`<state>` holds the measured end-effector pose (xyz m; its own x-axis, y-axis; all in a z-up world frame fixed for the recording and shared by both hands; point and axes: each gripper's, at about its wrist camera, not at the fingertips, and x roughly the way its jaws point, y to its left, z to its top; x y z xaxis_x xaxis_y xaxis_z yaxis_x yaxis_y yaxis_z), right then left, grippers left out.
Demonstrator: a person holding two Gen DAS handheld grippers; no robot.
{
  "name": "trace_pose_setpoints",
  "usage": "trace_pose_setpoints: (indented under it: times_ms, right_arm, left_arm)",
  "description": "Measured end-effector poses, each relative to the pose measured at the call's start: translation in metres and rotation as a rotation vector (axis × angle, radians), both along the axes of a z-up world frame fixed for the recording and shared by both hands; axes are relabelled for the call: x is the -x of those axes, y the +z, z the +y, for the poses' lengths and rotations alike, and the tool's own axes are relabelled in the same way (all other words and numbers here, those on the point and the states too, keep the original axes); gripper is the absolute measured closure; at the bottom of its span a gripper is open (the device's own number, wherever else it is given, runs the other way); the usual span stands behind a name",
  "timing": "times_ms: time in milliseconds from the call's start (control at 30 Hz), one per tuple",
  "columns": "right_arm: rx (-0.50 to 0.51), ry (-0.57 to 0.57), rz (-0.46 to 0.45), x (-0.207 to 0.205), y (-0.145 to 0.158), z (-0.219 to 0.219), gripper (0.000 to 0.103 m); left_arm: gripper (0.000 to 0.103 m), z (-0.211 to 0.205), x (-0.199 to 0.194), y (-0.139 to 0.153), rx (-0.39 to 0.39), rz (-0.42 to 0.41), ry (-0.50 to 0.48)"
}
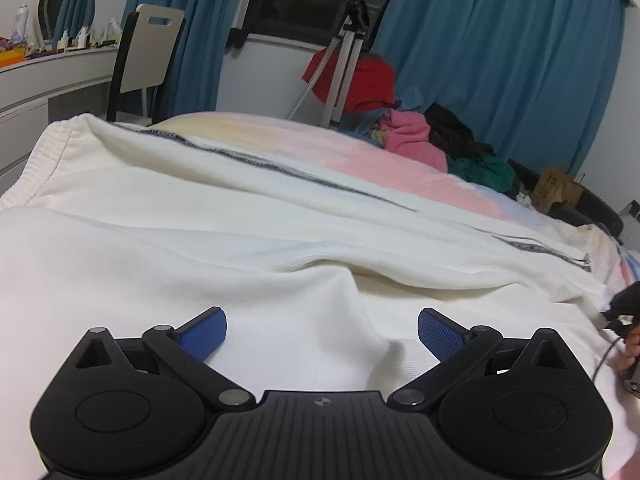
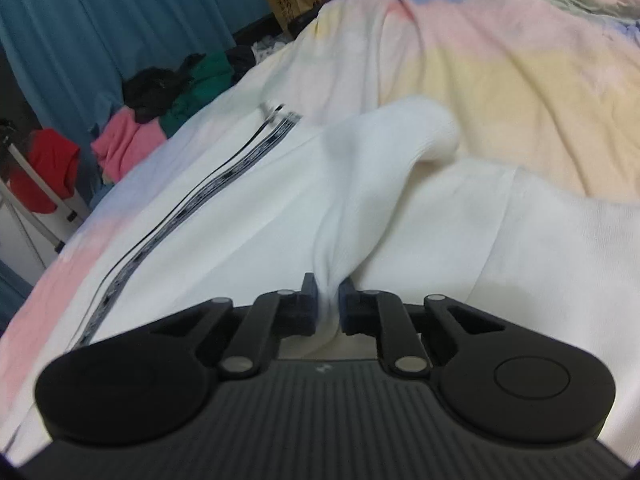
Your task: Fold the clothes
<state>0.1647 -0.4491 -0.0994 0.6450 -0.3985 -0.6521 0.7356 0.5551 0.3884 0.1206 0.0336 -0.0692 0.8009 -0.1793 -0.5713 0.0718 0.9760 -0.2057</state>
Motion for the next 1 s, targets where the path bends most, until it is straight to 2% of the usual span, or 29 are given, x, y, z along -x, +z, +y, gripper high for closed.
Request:
trace_pose_setpoints:
  times_ms: [67,167,367,500,633,800,1000]
  right_arm:
    - [0.028,0.014,0.020,0.002,-0.003,-0.002,0.091]
    - [0.144,0.074,0.081,-0.001,0.002,0.013,0.088]
    - [0.237,0.163,0.127,0.020,0.031,0.055,0.086]
    - [0.271,0.226,0.121,0.045,0.056,0.083,0.086]
    - [0.266,0.309,0.099,0.066,0.072,0.107,0.086]
    - [0.221,0.412,0.072,0.081,0.075,0.126,0.086]
    - [0.306,0.520,0.096,0.078,0.077,0.149,0.086]
  left_arm:
    - [0.000,-0.005,-0.007,-0.007,-0.051,0.010,0.021]
    - [0.000,-0.012,-0.017,-0.021,-0.124,0.018,0.047]
    - [0.000,-0.034,-0.019,-0.043,-0.290,-0.041,0.086]
    - [0.000,-0.029,-0.015,-0.044,-0.274,-0.048,0.078]
    - [0.000,-0.034,-0.017,-0.045,-0.313,-0.044,0.078]
    - [0.000,-0.034,-0.016,-0.045,-0.310,-0.040,0.075]
    - [0.000,-0.034,-0.015,-0.045,-0.312,-0.039,0.075]
